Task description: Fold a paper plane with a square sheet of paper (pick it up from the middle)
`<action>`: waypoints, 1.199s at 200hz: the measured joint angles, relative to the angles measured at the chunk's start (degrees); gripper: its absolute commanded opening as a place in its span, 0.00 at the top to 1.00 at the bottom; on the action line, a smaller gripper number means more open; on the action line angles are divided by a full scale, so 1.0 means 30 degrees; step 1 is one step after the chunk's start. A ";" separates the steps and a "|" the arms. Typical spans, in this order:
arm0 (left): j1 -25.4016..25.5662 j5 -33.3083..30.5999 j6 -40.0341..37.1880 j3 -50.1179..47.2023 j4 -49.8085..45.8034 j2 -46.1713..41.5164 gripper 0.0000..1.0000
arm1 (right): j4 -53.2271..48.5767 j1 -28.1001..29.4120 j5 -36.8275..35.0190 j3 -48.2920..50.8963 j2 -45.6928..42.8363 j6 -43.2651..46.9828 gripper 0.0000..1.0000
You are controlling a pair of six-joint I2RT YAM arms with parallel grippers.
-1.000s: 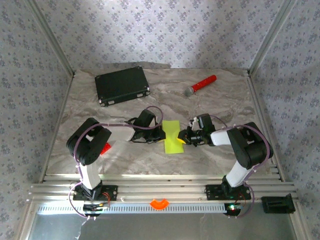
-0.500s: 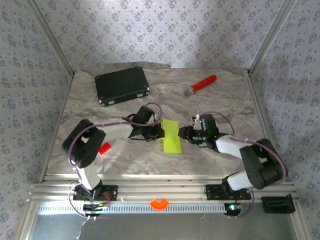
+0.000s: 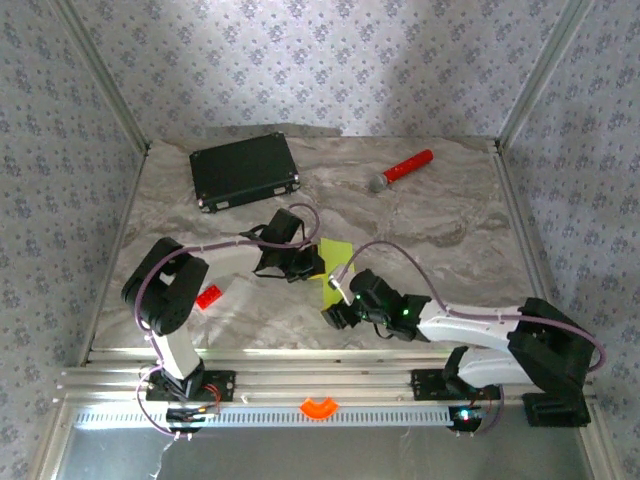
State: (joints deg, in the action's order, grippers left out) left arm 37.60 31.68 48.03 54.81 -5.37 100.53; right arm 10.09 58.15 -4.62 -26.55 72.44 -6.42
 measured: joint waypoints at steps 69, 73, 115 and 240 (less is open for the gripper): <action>0.0000 0.0029 0.0007 0.0000 0.0000 -0.0015 0.95 | 0.0313 0.3038 -0.5974 -0.1129 0.4022 0.3322 0.32; 0.0000 0.0029 0.0007 0.0000 0.0000 -0.0015 0.95 | 0.0357 0.3118 -0.6295 -0.1209 0.4226 0.3453 0.33; 0.0000 0.0087 0.0007 0.0000 0.0000 -0.0015 0.95 | 0.0889 0.3789 -0.9041 -0.1566 0.5399 0.4044 0.52; 0.0007 0.0080 0.0007 0.0000 0.0000 -0.0015 0.95 | 0.1800 0.3198 -0.8386 -0.0364 0.3526 0.3934 0.68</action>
State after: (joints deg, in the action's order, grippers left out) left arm 37.63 31.92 48.05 54.81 -5.37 100.49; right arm 15.49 67.75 -29.78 -27.64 83.02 5.39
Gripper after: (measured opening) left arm 0.054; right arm 0.318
